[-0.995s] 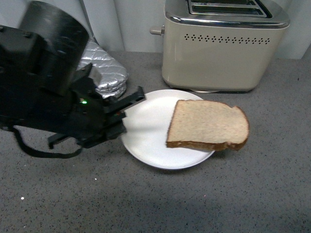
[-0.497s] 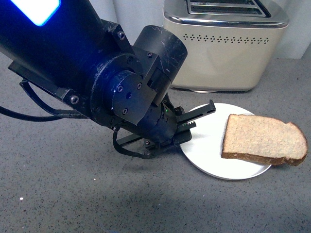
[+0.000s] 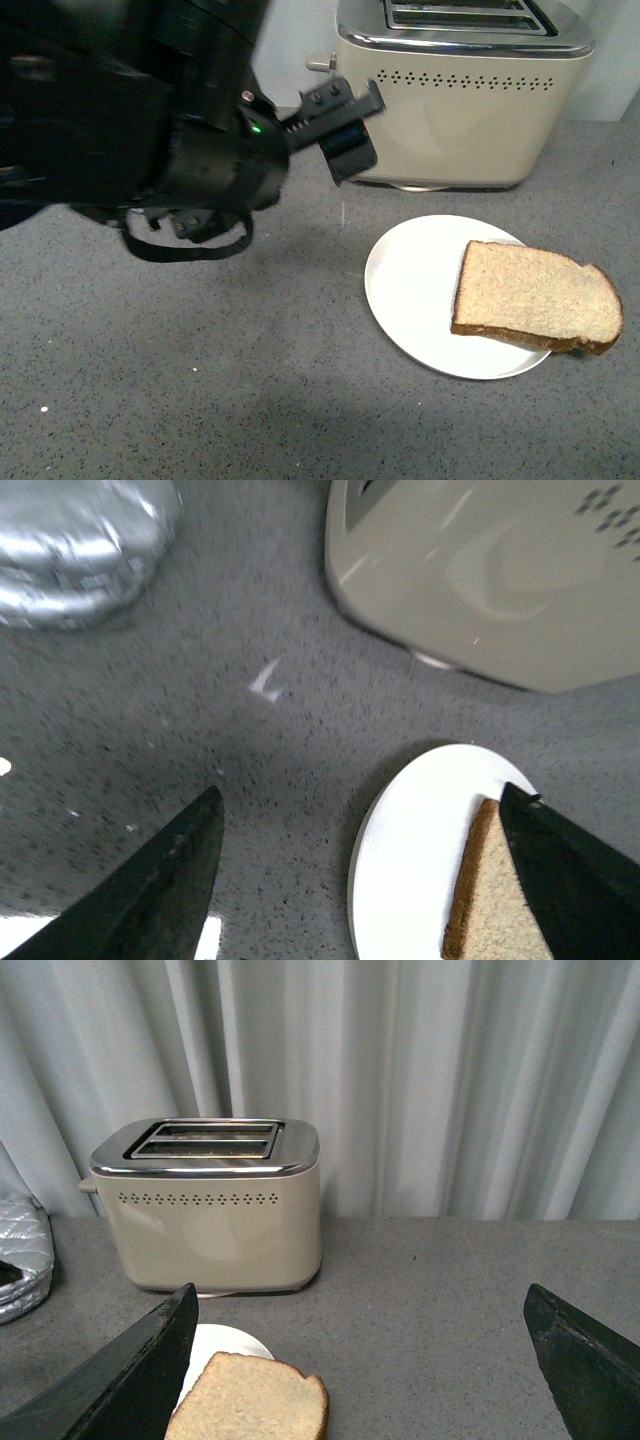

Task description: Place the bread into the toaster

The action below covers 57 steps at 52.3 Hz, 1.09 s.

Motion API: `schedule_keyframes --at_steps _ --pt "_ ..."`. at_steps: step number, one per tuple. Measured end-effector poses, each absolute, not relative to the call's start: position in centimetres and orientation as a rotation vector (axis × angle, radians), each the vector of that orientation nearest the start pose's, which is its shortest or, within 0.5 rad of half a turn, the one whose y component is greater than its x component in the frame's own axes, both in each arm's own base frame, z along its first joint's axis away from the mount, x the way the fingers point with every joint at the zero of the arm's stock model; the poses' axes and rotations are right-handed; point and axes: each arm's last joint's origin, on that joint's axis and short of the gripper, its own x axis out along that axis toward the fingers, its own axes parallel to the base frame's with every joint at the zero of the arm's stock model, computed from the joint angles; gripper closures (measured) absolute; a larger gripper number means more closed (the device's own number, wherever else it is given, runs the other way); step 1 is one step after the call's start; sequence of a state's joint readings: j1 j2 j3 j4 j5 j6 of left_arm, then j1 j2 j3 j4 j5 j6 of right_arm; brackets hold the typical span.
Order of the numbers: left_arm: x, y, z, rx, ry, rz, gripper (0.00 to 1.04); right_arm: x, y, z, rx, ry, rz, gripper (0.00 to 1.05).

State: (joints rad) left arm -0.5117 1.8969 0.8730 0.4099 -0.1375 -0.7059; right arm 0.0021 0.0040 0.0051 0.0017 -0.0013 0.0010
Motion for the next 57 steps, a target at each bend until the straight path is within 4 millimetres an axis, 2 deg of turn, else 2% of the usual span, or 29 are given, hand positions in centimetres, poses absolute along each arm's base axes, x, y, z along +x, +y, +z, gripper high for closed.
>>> schedule_keyframes --at_steps 6,11,17,19,22,40,57 --pt "29.4 -14.8 13.4 -0.423 0.512 -0.083 0.06 9.8 0.0 16.5 0.001 -0.003 0.003 0.10" --pt "26.6 -12.1 14.0 -0.342 0.392 0.025 0.07 9.8 0.0 16.5 0.001 -0.003 0.004 0.10" --pt "23.3 -8.4 13.5 -0.188 0.174 -0.008 0.25 9.8 0.0 16.5 0.001 -0.003 0.005 0.10" --pt "21.5 -6.8 14.0 -0.131 0.089 -0.010 0.34 9.8 0.0 16.5 0.001 -0.003 0.001 0.10" --pt "20.4 -5.7 14.8 -0.101 0.031 0.002 0.43 9.8 0.0 16.5 0.001 -0.002 0.001 0.10" --pt "16.9 -2.7 16.2 -0.016 0.015 -0.007 0.99 9.8 0.0 16.5 0.001 -0.002 0.003 0.10" --pt "14.6 -1.2 16.3 -0.007 0.011 -0.003 1.01 9.8 0.0 16.5 0.001 -0.002 0.003 0.10"
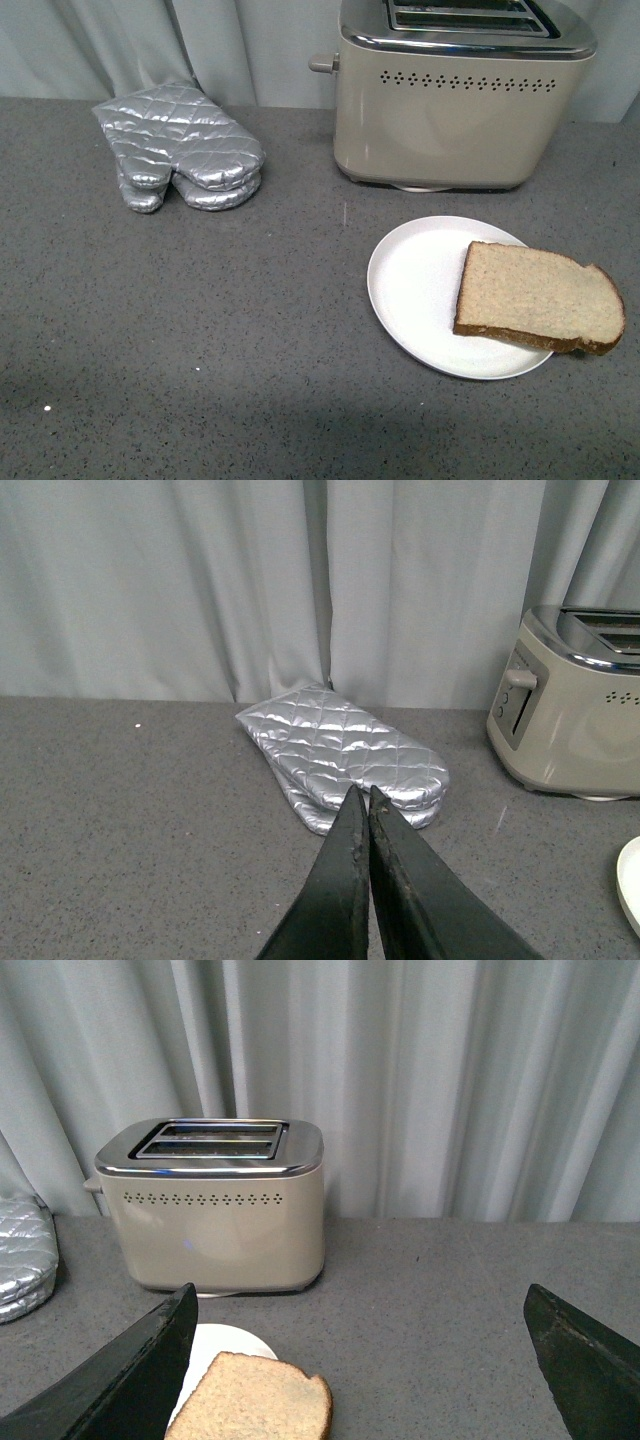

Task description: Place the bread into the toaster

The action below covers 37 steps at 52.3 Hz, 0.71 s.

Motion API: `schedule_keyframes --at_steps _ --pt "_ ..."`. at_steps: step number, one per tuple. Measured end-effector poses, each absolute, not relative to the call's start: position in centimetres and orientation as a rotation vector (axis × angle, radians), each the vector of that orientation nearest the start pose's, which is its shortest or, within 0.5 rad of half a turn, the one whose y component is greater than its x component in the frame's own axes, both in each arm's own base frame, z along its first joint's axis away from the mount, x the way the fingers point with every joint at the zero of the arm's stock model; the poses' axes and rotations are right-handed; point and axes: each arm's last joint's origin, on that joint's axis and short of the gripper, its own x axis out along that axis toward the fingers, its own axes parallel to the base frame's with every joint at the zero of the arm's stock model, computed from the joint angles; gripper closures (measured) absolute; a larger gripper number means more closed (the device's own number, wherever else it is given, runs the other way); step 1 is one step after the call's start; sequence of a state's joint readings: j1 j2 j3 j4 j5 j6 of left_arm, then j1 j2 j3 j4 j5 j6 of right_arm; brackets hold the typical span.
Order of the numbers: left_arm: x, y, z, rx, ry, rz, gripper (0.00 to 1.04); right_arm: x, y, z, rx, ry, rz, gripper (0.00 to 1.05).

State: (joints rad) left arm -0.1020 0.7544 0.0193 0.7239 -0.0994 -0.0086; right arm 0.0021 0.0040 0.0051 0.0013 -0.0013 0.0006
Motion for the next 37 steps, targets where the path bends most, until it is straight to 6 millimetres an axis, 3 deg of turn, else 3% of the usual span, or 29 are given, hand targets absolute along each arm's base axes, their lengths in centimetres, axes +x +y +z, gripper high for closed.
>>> schedule_keyframes --at_steps 7,37 --pt "13.8 -0.1 16.8 -0.007 -0.006 0.002 1.01 9.8 0.0 16.5 0.001 -0.002 0.003 0.10" --pt "11.8 0.0 17.3 -0.007 -0.021 0.000 1.01 9.8 0.0 16.5 0.001 -0.002 0.003 0.10"
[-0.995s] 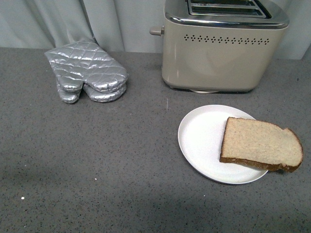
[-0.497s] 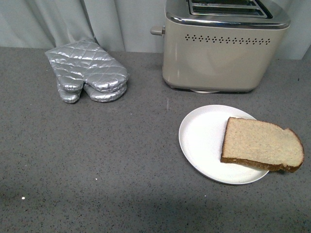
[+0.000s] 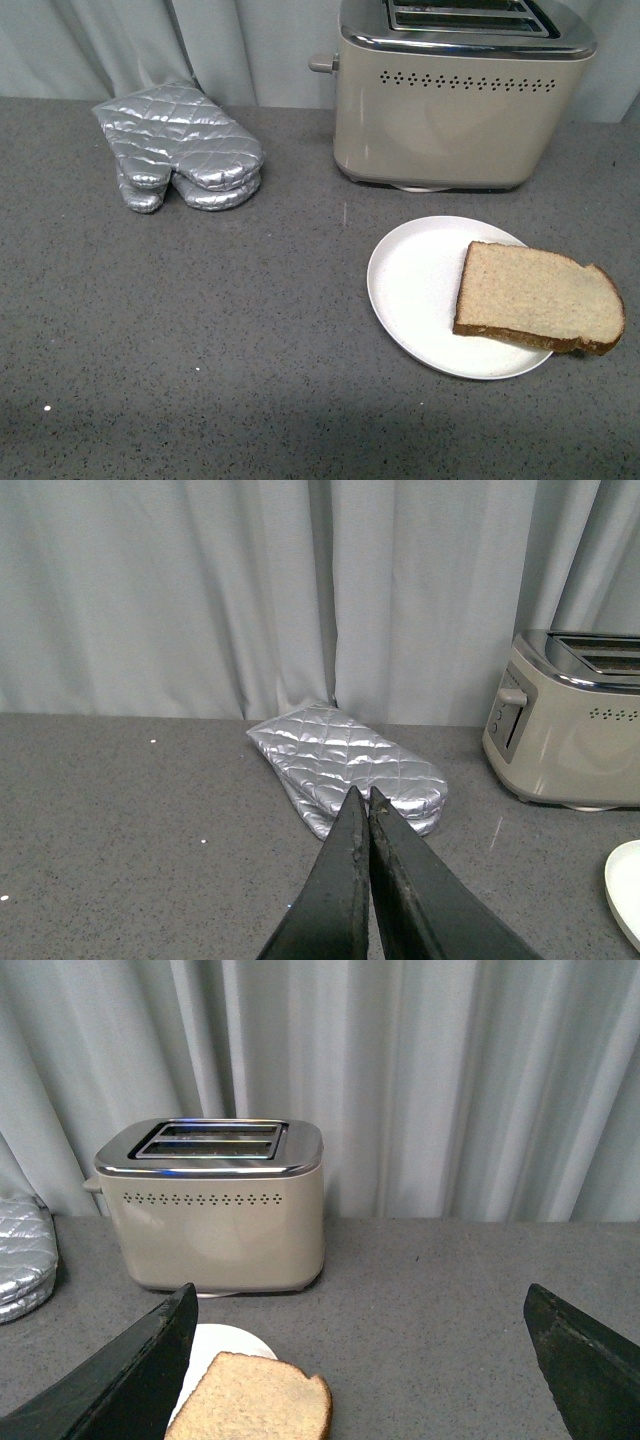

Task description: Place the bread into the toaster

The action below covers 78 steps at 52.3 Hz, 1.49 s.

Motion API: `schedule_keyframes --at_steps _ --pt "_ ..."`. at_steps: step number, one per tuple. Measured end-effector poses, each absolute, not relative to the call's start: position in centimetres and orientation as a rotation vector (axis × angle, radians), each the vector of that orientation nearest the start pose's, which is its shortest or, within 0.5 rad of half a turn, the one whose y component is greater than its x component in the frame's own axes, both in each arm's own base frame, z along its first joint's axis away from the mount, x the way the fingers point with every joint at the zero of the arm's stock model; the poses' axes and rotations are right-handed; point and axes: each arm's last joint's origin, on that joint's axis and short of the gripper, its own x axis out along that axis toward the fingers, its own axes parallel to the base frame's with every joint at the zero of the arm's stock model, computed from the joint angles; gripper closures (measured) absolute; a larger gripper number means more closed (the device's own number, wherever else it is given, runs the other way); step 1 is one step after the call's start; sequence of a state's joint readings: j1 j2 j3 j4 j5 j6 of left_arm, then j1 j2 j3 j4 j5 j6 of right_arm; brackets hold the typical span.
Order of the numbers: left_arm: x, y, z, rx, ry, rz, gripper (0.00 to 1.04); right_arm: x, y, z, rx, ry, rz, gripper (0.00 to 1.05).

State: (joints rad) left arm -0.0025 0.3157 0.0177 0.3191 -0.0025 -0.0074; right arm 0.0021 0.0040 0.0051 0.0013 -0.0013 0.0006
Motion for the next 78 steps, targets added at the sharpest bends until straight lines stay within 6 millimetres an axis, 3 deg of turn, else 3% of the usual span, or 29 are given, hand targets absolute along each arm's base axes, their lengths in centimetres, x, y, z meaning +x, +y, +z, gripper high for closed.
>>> schedule_keyframes --at_steps 37,55,64,69,78 --pt "9.7 0.0 16.9 -0.007 -0.013 -0.001 1.01 9.8 0.0 16.5 0.001 -0.002 0.003 0.10" --pt "9.7 0.0 17.0 -0.007 -0.015 -0.001 1.01 9.8 0.0 16.5 0.001 -0.002 0.003 0.10" --pt "9.7 0.0 17.0 -0.007 -0.015 -0.001 0.75 9.8 0.0 16.5 -0.007 0.002 0.003 0.10" --pt "9.7 0.0 17.0 -0.007 -0.015 -0.001 0.60 10.1 0.0 16.3 -0.108 0.125 0.036 0.10" --pt "9.7 0.0 17.0 -0.007 -0.016 -0.002 0.33 12.4 -0.4 16.3 -0.158 0.221 0.066 0.10"
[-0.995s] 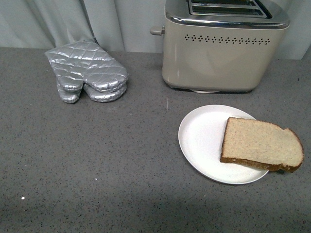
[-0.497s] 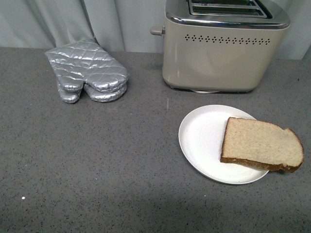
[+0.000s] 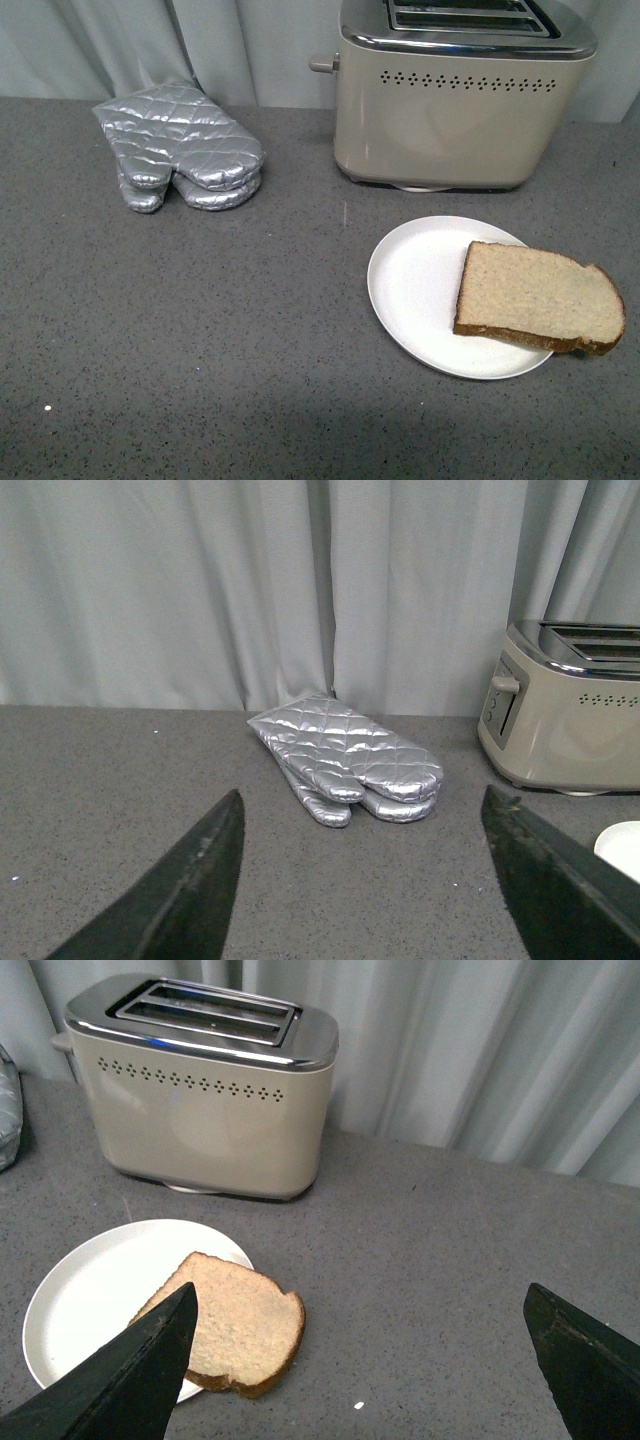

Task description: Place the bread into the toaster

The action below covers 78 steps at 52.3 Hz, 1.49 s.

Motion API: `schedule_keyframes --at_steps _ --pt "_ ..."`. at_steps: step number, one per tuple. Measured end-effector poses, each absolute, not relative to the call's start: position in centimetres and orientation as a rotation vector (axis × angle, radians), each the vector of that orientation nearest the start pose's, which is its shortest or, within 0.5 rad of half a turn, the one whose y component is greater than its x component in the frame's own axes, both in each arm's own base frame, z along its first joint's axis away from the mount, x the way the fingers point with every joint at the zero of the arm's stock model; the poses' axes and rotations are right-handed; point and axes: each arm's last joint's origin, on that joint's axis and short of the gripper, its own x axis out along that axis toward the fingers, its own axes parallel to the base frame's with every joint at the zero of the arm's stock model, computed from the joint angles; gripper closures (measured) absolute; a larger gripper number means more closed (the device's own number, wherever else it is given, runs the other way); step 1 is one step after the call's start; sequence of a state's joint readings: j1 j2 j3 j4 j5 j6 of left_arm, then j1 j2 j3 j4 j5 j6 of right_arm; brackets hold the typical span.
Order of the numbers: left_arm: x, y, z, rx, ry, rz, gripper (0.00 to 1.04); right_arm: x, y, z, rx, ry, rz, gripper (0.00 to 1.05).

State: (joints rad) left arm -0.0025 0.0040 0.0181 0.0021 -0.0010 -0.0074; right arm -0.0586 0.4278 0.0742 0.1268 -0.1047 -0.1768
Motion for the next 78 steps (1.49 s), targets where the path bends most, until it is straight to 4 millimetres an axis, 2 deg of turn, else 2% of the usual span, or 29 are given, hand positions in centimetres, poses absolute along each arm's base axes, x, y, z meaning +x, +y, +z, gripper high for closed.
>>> schedule_keyframes --at_steps 6,10,19,32,41,47,58,63,68,78 --pt "9.7 0.0 17.0 -0.007 -0.016 -0.002 0.15 15.0 -1.0 16.6 -0.118 0.266 0.100 0.10" --pt "9.7 0.0 17.0 -0.006 -0.016 -0.002 0.05 17.6 -1.6 16.4 -0.063 0.321 0.135 0.10" --pt "9.7 0.0 17.0 -0.005 -0.016 -0.002 0.07 22.5 -3.1 13.7 0.129 0.576 0.211 0.10" --pt "9.7 0.0 17.0 -0.005 -0.016 -0.002 0.07 27.3 -4.4 10.0 0.367 0.854 0.331 0.10" --pt "9.7 0.0 17.0 -0.005 -0.016 -0.001 0.07 29.3 -5.0 7.8 0.415 0.994 0.300 0.10" --pt "9.7 0.0 17.0 -0.005 -0.016 -0.001 0.07 29.7 -5.0 6.7 0.432 1.061 0.282 0.10" --pt "9.7 0.0 17.0 -0.005 -0.016 -0.001 0.07 30.4 -3.6 5.0 0.516 1.129 0.276 0.10" --pt "9.7 0.0 17.0 -0.005 -0.016 -0.002 0.07 31.1 -2.9 4.4 0.547 1.140 0.262 0.30" --pt "9.7 0.0 17.0 -0.005 -0.016 -0.001 0.07 31.4 -2.6 4.3 0.575 1.148 0.251 0.43" --pt "9.7 0.0 17.0 -0.005 -0.016 -0.001 0.07 31.8 -2.5 4.6 0.606 1.176 0.213 0.79"
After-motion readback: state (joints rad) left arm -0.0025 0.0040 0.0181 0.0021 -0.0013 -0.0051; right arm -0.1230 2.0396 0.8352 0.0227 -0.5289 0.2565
